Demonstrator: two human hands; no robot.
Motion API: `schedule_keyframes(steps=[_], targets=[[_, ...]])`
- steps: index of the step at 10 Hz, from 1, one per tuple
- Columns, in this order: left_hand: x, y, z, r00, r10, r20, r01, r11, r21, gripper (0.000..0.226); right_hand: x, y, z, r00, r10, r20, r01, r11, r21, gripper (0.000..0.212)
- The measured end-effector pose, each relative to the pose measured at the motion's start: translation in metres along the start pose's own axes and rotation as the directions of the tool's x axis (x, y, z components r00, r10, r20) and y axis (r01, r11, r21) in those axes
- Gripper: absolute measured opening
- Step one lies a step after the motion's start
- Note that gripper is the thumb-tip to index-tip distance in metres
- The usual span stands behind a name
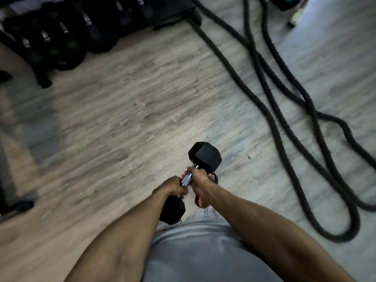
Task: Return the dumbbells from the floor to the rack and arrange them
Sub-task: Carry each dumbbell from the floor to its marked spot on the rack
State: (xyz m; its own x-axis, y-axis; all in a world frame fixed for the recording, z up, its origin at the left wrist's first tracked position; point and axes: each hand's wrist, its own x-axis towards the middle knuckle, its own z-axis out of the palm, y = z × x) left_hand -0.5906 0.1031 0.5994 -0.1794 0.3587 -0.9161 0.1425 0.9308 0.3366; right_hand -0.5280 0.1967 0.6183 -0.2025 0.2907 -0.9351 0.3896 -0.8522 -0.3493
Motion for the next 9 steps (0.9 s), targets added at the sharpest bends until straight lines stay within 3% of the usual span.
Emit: schedule_keyframes(steps=[3,4,5,6,7,8,9], targets=[[0.051,0.117,-0.09,0.995,-0.059,-0.076,0.052,0.994,-0.093,0.032,0.045,-0.154,0.018,0.998,-0.021,0.054,0.023,0.999,-0.028,0.021],[0.08,0.141,-0.134,0.996,-0.009,-0.089,-0.001,0.994,-0.112,0.037,0.073,-0.205,0.04,0.998,-0.008,0.067,0.01,0.999,-0.035,0.021],[0.101,0.16,-0.176,0.996,0.001,-0.09,-0.018,0.983,-0.183,0.046,0.095,-0.243,0.066,0.996,-0.012,0.088,0.017,0.998,-0.056,0.021],[0.12,0.178,-0.239,0.997,0.035,-0.07,-0.049,0.979,-0.2,0.076,0.116,-0.289,0.102,0.998,-0.035,0.05,0.04,0.994,-0.105,0.021],[0.14,0.198,-0.289,0.997,0.053,-0.058,-0.056,0.997,-0.053,0.06,0.128,-0.338,0.147,0.999,-0.035,0.034,0.037,0.998,-0.049,0.017],[0.141,0.227,-0.372,0.998,0.049,-0.03,-0.049,0.999,-0.018,0.026,0.147,-0.387,0.193,0.996,-0.073,0.048,0.075,0.996,-0.043,0.019],[0.156,0.245,-0.422,0.998,0.058,-0.027,-0.058,0.998,-0.032,0.009,0.151,-0.438,0.232,0.993,-0.109,0.043,0.11,0.993,-0.04,0.02]])
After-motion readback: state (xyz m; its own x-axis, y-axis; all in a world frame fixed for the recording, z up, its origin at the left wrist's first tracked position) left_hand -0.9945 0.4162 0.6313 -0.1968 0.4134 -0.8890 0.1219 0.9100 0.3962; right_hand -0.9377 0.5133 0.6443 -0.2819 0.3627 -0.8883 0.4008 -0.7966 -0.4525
